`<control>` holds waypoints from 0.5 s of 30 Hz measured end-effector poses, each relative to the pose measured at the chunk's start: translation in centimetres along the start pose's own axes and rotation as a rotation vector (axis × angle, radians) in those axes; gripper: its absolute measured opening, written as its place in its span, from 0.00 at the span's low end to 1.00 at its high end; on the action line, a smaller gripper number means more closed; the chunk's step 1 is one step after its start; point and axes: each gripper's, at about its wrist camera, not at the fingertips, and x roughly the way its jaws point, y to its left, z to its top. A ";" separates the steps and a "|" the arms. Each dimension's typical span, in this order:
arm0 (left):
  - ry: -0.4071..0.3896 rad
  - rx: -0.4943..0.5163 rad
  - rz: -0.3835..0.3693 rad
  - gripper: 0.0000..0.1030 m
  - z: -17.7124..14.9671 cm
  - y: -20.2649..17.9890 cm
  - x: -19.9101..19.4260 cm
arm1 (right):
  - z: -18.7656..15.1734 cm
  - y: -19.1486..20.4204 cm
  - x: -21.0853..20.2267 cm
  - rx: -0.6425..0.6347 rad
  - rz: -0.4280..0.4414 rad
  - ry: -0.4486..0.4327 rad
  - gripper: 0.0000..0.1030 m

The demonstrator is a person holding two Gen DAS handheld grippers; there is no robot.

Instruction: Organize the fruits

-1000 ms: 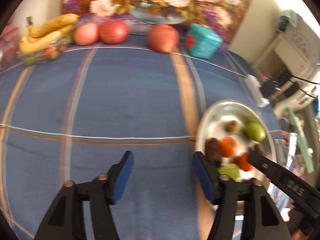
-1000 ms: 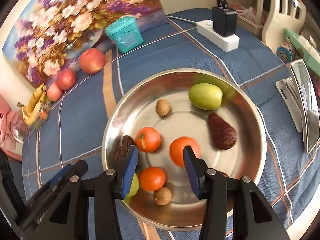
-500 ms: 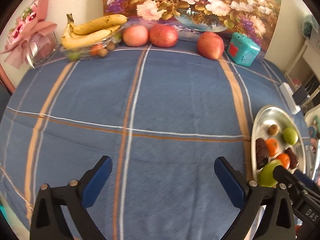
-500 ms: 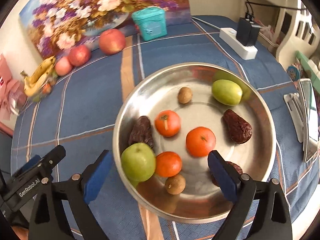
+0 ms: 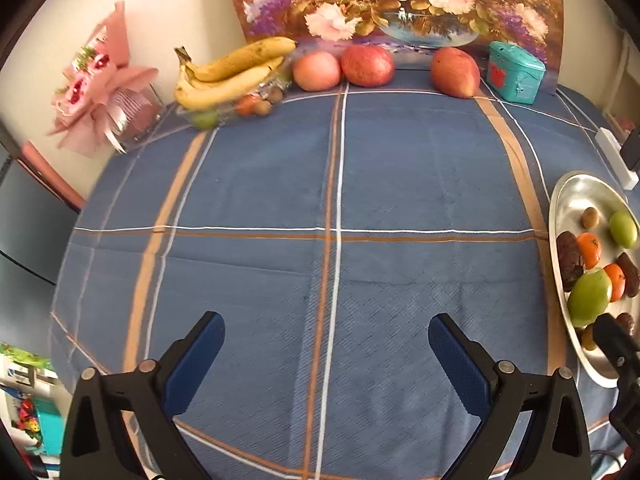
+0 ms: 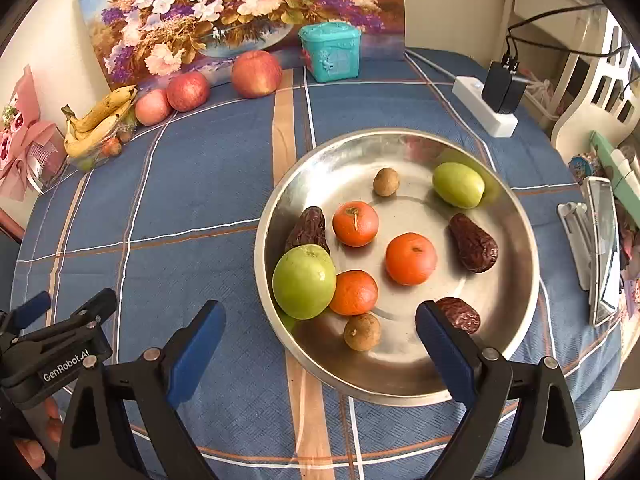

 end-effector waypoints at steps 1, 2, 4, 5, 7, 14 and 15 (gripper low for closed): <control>-0.001 0.000 -0.007 1.00 -0.1 0.1 -0.1 | -0.1 0.0 -0.1 -0.001 -0.002 -0.003 0.93; -0.001 0.000 -0.012 1.00 -0.2 0.2 -0.2 | -0.1 0.0 -0.2 -0.002 -0.004 -0.005 0.93; 0.004 0.000 -0.004 1.00 -0.2 0.2 -0.5 | -0.3 0.0 -0.5 -0.006 -0.013 -0.011 0.93; 0.004 0.005 0.011 1.00 -0.3 0.1 -0.7 | -0.4 0.0 -0.6 -0.008 -0.014 -0.014 0.93; -0.014 0.017 0.025 1.00 -0.5 0.1 -1.3 | -0.5 0.0 -0.8 -0.009 -0.016 -0.022 0.93; -0.050 0.007 0.003 1.00 -0.6 0.4 -2.6 | -0.6 0.4 -1.1 -0.020 -0.021 -0.034 0.93; -0.043 0.005 0.000 1.00 -0.6 0.4 -2.5 | -0.6 0.4 -1.1 -0.019 -0.021 -0.036 0.93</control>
